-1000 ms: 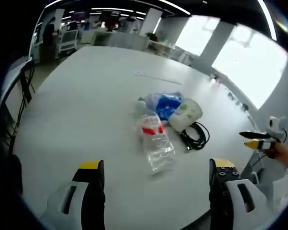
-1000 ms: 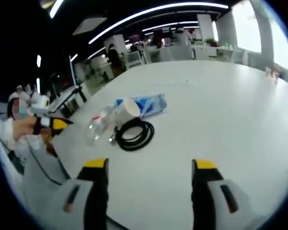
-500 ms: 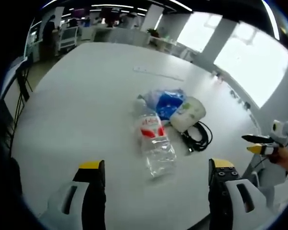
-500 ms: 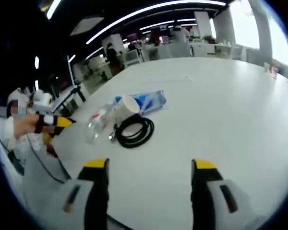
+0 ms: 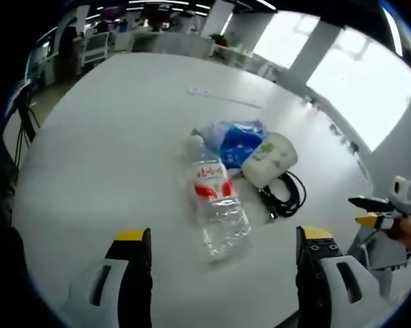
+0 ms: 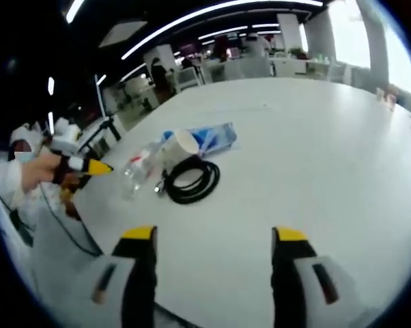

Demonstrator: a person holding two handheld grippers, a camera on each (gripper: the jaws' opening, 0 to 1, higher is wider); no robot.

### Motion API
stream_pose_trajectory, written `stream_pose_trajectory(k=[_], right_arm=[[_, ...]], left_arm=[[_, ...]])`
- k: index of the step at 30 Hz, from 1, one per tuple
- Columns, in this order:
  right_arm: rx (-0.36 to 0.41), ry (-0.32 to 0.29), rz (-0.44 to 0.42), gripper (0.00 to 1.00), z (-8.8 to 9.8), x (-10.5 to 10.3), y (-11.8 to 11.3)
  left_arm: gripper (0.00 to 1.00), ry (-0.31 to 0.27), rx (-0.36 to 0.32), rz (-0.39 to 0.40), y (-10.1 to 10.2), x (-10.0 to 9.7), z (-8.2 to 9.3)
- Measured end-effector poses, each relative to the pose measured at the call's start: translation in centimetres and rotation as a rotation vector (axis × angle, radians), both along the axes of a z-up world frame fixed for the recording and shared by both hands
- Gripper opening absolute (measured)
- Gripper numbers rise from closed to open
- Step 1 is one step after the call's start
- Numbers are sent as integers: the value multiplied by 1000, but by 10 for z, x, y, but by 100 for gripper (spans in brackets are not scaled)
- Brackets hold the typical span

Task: Arrange the tabletop items into an orderly group along one side of the table until the central work area is clear of visible clutter.

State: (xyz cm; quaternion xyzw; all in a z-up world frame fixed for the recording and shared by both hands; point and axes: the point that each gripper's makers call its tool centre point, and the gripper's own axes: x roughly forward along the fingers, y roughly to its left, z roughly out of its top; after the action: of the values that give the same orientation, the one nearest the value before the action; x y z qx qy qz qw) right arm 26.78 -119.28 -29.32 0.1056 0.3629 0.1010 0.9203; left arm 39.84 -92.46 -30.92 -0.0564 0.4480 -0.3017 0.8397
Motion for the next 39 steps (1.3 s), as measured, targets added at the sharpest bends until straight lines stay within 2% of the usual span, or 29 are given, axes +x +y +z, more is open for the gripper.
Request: stream_pose_trajectory(k=[10, 23, 39], right_arm=[[0, 14, -6, 65, -2, -2, -3], [4, 23, -12, 64, -3, 1, -6], [22, 43, -32, 63, -11, -6, -8]], left_arm=[[84, 21, 5, 20, -4, 6, -7], [83, 42, 35, 5, -14, 11, -18], [80, 58, 76, -4, -22, 17, -32]])
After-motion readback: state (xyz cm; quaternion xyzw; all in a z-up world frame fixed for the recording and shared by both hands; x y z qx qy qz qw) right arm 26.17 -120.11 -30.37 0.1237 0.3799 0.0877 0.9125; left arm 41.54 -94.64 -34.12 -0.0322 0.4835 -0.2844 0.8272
